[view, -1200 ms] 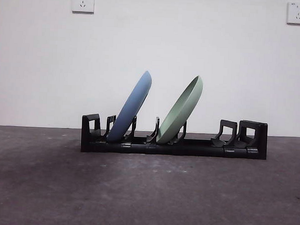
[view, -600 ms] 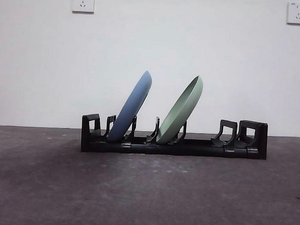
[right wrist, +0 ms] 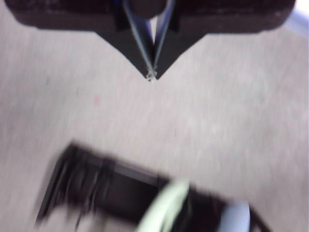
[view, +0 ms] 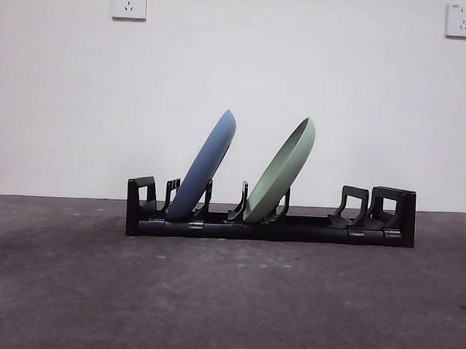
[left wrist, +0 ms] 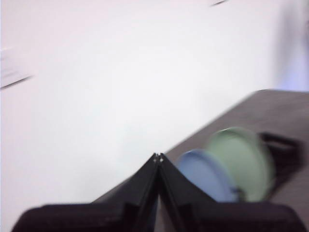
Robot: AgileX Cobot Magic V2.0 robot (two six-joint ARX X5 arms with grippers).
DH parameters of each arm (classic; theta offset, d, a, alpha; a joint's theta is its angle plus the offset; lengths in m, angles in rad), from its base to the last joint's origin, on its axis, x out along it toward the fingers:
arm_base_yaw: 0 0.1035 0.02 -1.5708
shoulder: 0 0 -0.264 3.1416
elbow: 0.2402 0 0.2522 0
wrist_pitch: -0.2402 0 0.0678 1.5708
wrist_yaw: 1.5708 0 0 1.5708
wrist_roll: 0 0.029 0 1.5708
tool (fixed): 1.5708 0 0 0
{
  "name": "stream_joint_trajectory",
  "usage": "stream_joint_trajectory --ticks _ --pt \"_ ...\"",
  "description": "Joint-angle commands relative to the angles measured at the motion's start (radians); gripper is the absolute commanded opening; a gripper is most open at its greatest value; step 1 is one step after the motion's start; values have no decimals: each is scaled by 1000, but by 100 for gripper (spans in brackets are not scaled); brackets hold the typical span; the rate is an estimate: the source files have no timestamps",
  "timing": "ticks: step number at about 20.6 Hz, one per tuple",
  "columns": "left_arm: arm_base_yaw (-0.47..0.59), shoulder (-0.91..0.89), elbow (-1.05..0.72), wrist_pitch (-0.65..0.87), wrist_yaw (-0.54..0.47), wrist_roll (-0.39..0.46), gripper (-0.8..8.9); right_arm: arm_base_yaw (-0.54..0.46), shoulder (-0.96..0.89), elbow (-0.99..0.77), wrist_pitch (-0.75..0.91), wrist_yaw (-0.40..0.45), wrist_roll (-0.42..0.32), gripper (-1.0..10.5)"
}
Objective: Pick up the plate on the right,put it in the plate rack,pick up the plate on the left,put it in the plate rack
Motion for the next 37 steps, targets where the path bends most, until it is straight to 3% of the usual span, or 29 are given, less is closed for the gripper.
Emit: stream_joint_trajectory --ticks 1,4,7,10,13,17,20,23,37 --pt "43 -120 -217 109 -27 11 -4 1 3 -2 71 4 3 2" --pt "70 -272 -477 240 -57 -14 -4 1 3 -2 166 4 3 2" --pt "81 -399 -697 331 -150 -108 -4 1 3 -2 230 4 3 2" --pt "81 -493 -837 342 -234 -175 -4 1 3 -2 262 4 3 2" --pt "85 -562 -925 339 -259 -209 -4 1 3 -2 263 4 3 2" --pt "86 -602 -977 297 -259 -249 -4 1 3 -2 264 4 3 2" --pt "93 -602 -976 171 -257 -282 -4 1 3 -2 263 4 3 2" --pt "99 -602 -976 179 -247 -327 -4 1 3 -2 263 4 3 2" --pt "99 -565 -976 179 -251 -326 -4 0 3 -2 263 5 0 2"
